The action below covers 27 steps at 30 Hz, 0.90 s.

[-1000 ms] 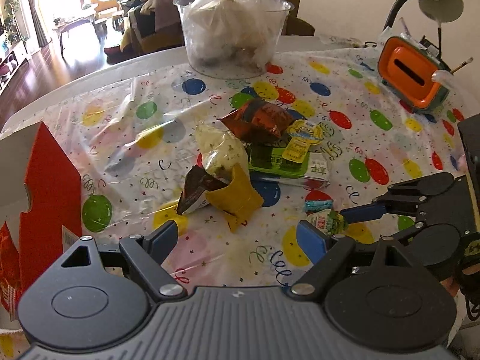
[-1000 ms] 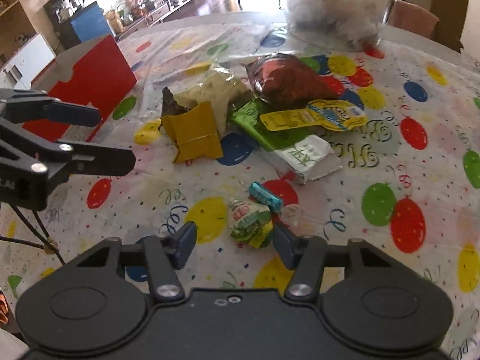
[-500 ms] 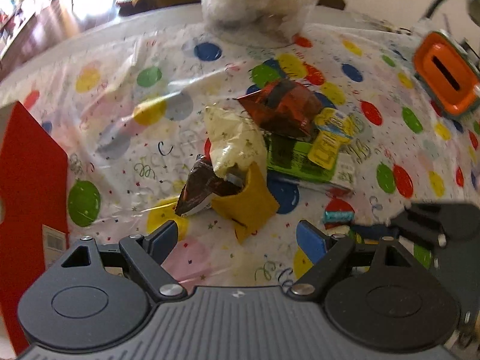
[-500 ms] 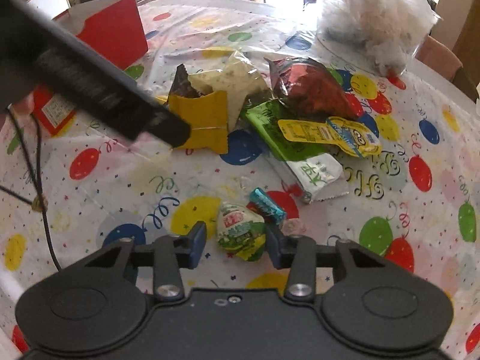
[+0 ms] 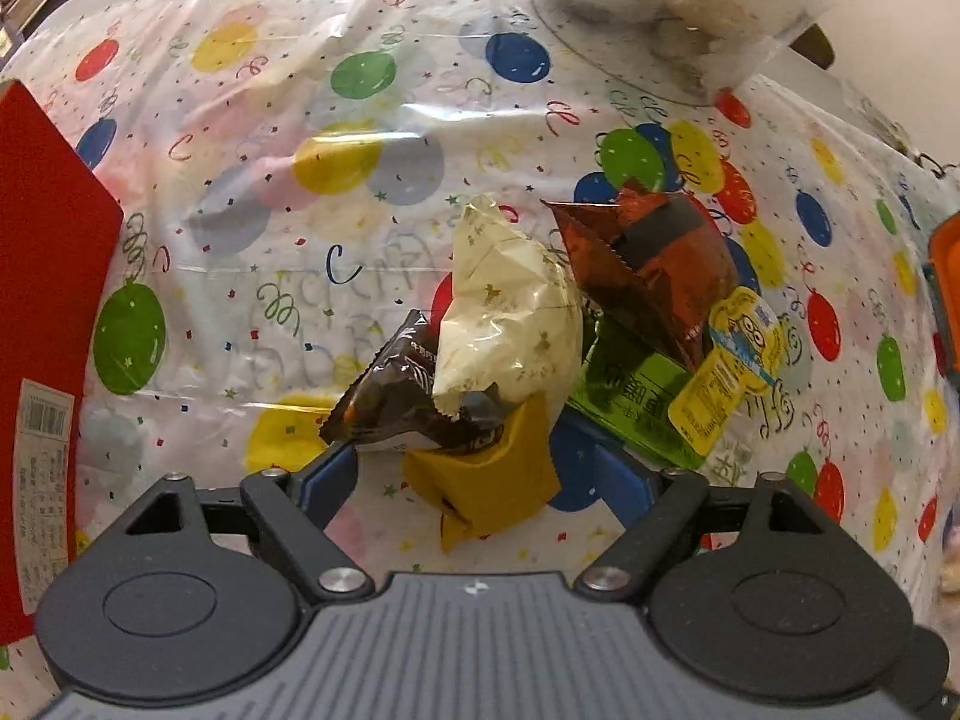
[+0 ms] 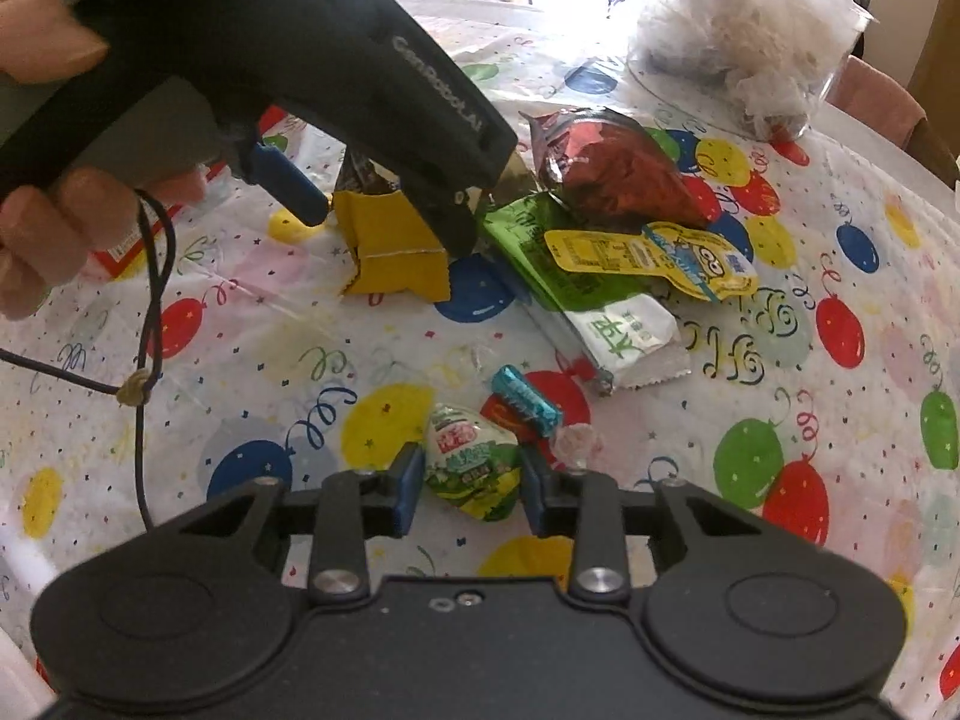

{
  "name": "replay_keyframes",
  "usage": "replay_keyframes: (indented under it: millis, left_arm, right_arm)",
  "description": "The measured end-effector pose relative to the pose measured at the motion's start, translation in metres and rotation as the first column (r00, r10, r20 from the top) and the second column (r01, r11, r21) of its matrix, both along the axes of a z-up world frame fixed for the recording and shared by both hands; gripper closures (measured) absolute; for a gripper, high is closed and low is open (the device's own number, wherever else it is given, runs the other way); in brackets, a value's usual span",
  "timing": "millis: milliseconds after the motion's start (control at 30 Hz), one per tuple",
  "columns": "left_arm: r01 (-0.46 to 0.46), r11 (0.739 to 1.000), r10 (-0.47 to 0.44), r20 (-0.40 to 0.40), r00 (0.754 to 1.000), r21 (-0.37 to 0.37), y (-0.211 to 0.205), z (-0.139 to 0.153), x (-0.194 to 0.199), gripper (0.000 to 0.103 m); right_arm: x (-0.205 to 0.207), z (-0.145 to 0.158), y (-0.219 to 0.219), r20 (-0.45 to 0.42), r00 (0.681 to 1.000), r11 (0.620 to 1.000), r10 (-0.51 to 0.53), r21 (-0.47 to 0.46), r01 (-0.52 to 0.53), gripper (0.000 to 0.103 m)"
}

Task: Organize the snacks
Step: 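Grasp the yellow packet with left tool while right tool grasps green-wrapped candy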

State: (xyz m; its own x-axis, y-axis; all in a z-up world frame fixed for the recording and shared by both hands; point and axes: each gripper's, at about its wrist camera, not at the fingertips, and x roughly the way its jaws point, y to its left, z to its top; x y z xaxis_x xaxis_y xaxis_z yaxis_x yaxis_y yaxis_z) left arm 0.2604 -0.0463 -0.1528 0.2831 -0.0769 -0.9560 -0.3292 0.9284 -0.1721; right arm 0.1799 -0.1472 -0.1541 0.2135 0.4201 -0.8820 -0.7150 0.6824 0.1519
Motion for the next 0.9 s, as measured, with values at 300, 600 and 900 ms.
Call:
replay_keyframes:
  millis: [300,600,900]
  left_arm:
    - [-0.031,0.999,0.031,-0.013,0.999,-0.017,0.001,-0.004,-0.003,0.056]
    - [-0.008,0.999,0.009,0.033,0.999,-0.041,0.009,0.003,-0.017,0.07]
    - [0.022,0.996,-0.013,0.092,0.996,-0.092,0.027,0.023,-0.05,0.07]
  right_arm:
    - [0.0,0.0,-0.005,-0.009,1.0,1.0,-0.024,0.005,0.024,0.071]
    - [-0.002,0.008,-0.011,-0.027,0.996,0.996,-0.086,0.02,0.087,0.071]
    - [-0.013,0.032,-0.016,-0.036,0.987,0.986,-0.155,0.053,0.157,0.071]
